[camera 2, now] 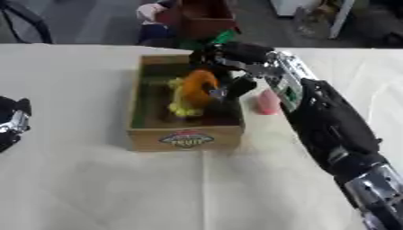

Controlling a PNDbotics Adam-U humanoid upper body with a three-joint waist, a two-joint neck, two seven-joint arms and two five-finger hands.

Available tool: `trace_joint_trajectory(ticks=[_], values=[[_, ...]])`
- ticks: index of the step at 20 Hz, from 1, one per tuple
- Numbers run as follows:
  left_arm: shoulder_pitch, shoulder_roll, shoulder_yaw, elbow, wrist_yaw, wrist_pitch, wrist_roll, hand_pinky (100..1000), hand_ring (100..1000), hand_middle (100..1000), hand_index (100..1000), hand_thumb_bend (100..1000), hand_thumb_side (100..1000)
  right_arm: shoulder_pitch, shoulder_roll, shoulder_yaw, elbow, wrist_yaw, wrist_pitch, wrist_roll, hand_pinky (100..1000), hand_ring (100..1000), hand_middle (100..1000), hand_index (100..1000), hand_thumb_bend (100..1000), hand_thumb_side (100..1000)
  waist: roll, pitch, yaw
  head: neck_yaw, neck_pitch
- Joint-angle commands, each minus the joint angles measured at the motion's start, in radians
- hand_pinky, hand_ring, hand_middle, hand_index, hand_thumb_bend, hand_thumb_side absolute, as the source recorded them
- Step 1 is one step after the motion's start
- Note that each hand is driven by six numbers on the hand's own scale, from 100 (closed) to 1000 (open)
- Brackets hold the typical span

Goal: Pick up objects on the table and place them in the box.

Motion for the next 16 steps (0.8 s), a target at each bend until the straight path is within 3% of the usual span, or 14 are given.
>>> trace_joint_trajectory(ticks=[1, 9, 16], values=[[-0.004, 0.017, 0.008, -0.009, 0.0, -0.002, -0.005, 468, 363, 277, 496, 189, 213, -0.009, -0.06, -0.006, -0.079, -0.085, -0.014, 0.077, 708, 815, 931, 948, 100, 444, 0.002, -0.022, -0.004, 0.005, 0.002], [0.007, 0.024, 0.015, -0.008, -0.001, -0.002, 0.002, 467, 363, 277, 496, 187, 212, 0.059, -0.188, -0.019, -0.254, -0.218, 0.043, 0.067, 704, 809, 900, 924, 100, 422, 0.001, -0.029, -0.024, 0.016, 0.008], [0.011, 0.025, 0.017, -0.007, -0.002, -0.003, 0.003, 467, 364, 278, 496, 188, 213, 0.146, -0.249, -0.029, -0.261, -0.168, 0.073, 0.043, 705, 811, 900, 927, 100, 439, 0.001, -0.033, -0.037, 0.019, 0.01]])
